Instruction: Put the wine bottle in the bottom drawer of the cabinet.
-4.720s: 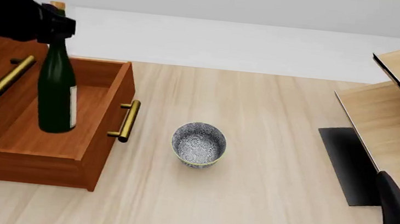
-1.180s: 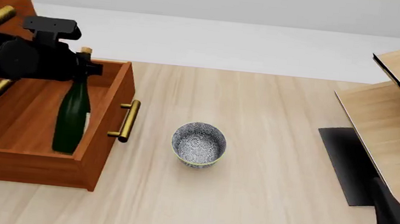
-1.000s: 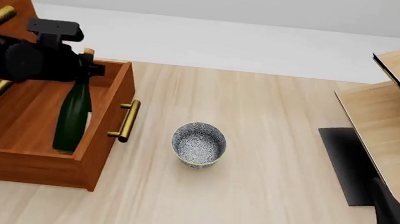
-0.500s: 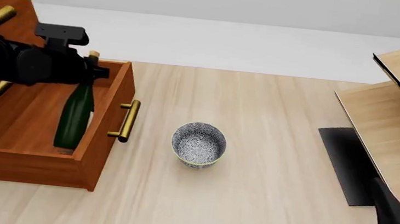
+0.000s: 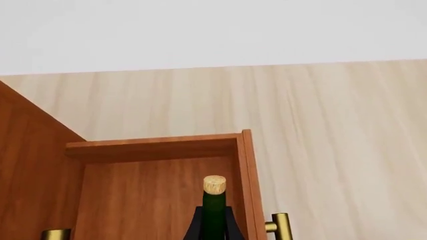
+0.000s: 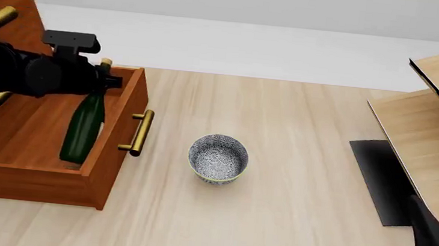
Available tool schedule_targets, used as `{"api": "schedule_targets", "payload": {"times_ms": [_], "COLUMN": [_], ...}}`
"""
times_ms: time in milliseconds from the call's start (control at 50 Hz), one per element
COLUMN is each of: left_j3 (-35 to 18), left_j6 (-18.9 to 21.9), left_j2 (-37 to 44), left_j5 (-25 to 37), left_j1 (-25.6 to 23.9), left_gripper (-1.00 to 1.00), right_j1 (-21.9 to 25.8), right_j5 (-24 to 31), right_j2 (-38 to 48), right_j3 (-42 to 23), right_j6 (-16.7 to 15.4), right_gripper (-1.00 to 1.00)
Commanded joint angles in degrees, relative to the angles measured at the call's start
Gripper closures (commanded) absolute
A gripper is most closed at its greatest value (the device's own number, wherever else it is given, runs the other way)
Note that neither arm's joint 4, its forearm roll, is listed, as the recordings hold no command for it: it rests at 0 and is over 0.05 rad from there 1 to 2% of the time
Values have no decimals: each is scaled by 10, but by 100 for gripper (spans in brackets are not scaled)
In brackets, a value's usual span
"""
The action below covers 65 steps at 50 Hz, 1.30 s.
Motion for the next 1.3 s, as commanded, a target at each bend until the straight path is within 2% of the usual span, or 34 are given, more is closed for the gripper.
{"api": "schedule_targets", "payload": {"times_ms": [20,400,1300], "left_j3": [45,60,55], "left_j6": [6,3,-2], "left_j2": [34,46,43], "left_j5": [2,-18,-16], "left_j1": [3,2,-4], "left_gripper": [100,100,100], "right_j1": [-1,0,1], "right_j5": [1,1,2], "right_j2": [0,1,1], "right_j3": [0,-1,-2], "right_j6": [-1,-1,0], "right_gripper": [-100,-100,-100]}}
